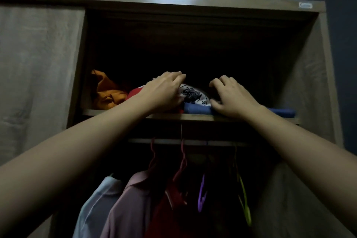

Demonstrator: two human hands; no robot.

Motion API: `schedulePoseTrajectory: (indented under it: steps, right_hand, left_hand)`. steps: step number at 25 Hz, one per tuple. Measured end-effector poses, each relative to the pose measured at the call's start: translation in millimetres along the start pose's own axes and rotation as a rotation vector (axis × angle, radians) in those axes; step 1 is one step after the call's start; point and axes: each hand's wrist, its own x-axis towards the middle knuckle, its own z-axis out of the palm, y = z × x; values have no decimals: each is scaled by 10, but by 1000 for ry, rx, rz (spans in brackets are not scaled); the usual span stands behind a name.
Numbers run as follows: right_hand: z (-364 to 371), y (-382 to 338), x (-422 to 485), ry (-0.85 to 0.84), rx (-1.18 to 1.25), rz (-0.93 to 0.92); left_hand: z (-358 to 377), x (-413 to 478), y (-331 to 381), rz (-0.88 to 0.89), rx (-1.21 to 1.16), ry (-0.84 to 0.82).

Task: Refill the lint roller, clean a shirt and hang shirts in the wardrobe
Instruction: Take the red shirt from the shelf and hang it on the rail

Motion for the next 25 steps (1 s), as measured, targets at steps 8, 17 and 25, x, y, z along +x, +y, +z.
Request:
schedulePoseTrajectory:
  steps: [8,17,25]
  right_hand:
    - [321,83,329,-129,205,152]
    - [358,141,576,-236,164,183]
    - [608,111,783,-339,171,88]
  left_hand:
    - [329,702,-10,-2,284,-261]
    - [286,904,4,-85,171,-77]
    - [326,923,-216,-138,96,-423]
